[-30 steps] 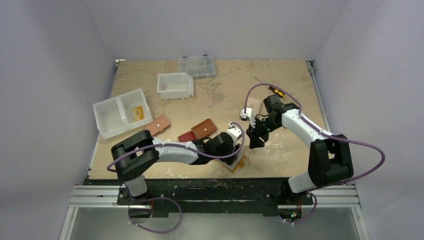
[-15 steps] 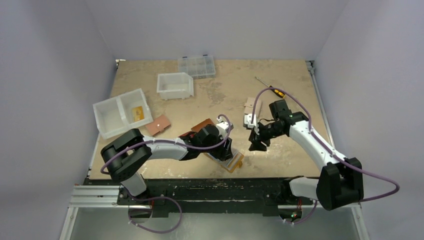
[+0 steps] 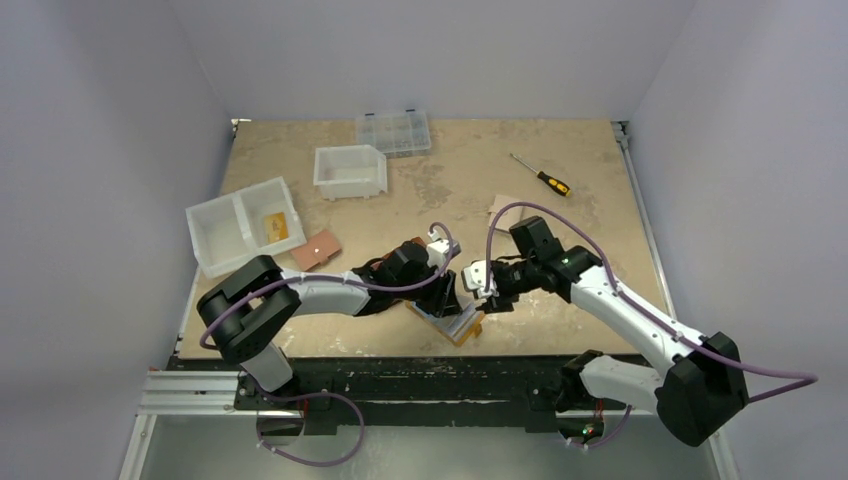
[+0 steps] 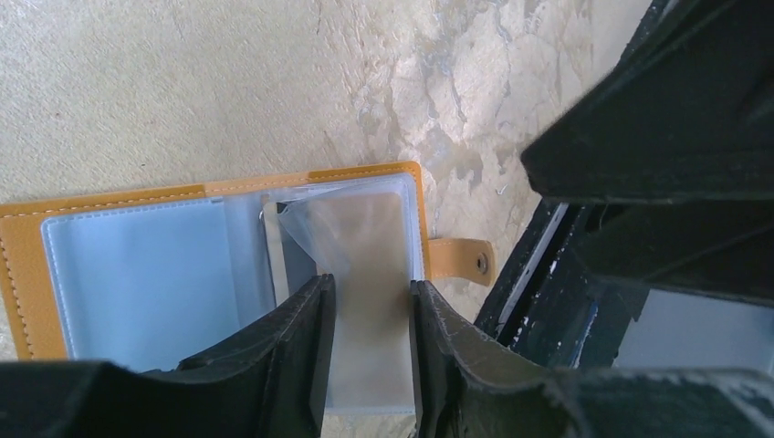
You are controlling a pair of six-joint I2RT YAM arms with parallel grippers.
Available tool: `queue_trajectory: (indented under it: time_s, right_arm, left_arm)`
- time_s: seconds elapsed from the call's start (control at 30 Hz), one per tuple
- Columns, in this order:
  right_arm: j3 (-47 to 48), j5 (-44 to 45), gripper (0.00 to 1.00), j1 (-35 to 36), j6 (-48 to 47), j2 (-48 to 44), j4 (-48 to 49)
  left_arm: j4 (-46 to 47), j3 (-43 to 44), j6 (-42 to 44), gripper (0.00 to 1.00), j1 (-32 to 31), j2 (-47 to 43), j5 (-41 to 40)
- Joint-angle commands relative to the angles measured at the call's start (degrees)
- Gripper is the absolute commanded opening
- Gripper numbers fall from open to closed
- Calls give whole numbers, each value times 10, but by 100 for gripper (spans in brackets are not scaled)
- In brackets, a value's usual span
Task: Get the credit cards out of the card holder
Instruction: Remove the credit card from the card holder.
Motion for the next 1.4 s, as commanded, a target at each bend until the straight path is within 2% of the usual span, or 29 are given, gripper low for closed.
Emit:
queue_trajectory:
  time_s: [0.0, 0.3, 0.53, 0.7, 1.07, 1.37]
  right_arm:
    - [-10, 39, 57, 13, -38, 3, 62]
    - [-63, 58, 50, 45, -113, 14, 89]
    - [-67, 91, 39, 62, -84, 20, 139]
    - [-76, 128, 40, 79, -64, 24, 174]
    - [-79, 142, 42, 106, -87, 18, 154]
    - [-81, 135, 51, 106, -107, 15, 132]
  left_arm:
    - [15, -10, -4, 33, 16, -19, 39]
    - [27, -12, -6, 33, 38, -3, 78]
    - [40, -14, -11, 33, 43, 5, 95]
    - [46, -12, -16, 33, 43, 14, 103]
    - [49, -15, -21, 33, 44, 12, 105]
    - [40, -12, -18, 33, 46, 8, 104]
